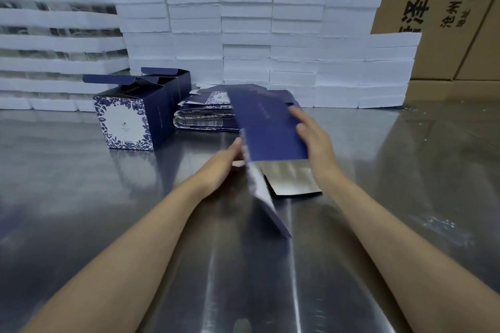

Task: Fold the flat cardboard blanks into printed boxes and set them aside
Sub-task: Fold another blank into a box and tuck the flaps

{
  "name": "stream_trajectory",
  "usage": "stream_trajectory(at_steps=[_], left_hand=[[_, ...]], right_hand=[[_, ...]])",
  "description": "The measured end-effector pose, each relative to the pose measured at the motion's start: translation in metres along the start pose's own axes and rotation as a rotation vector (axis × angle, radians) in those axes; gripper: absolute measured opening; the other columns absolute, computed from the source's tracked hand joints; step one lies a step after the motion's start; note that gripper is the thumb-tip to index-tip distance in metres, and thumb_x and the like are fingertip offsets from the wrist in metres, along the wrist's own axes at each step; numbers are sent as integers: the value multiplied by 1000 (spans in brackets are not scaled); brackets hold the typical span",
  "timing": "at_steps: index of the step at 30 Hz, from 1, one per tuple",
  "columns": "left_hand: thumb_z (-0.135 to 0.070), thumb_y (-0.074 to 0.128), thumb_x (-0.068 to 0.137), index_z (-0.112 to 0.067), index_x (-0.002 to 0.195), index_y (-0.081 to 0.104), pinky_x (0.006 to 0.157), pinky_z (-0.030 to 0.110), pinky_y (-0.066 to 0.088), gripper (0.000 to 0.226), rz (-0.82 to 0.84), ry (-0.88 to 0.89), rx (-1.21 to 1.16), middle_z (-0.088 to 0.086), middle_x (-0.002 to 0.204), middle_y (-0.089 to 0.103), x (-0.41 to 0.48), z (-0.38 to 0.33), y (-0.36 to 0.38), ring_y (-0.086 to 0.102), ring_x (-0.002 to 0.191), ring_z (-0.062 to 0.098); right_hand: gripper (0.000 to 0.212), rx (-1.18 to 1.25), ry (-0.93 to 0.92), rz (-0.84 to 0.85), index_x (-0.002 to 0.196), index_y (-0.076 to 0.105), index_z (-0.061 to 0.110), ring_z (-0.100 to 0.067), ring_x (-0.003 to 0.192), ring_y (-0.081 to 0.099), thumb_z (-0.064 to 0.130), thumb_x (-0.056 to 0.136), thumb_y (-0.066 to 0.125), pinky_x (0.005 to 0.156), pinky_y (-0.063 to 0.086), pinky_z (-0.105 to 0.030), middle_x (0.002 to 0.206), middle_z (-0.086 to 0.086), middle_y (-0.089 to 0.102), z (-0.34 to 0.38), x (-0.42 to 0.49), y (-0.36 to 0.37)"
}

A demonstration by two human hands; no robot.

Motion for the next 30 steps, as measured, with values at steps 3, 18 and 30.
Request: stream_trajectory(at_steps=[3,18,30], left_hand=[[-3,44,100,-25,67,58,57,19,44,42,-97,21,36,-18,53,61,1,4,-9,55,55,4],[-32,29,106,-19,155,18,119,30,7,52,179,209,858,-6,160,22,10,11,24,23,145,10],[-26,37,99,-5,94,60,82,40,42,32,-489,-167,652,20,106,62,2,20,-35,54,102,38]], right_hand=[[39,-410,-41,216,129,59,20,-12,132,37,33,99,39,114,22,-22,135,6,45,-12,-9,16],[41,-1113,15,599,141,46,20,-24,130,31,24,102,33,107,26,-41,149,1,35,-32,-12,44],[70,-1181,544,186,136,50,9,-34,142,26,59,98,20,117,9,-53,148,-12,40,-49,-1,-40]])
Point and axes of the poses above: each hand's wrist, its own x-axis towards the middle knuckle, its own y-axis out of the palm, z = x × y, the point moved 2 cm from there along x, towards the middle knuckle
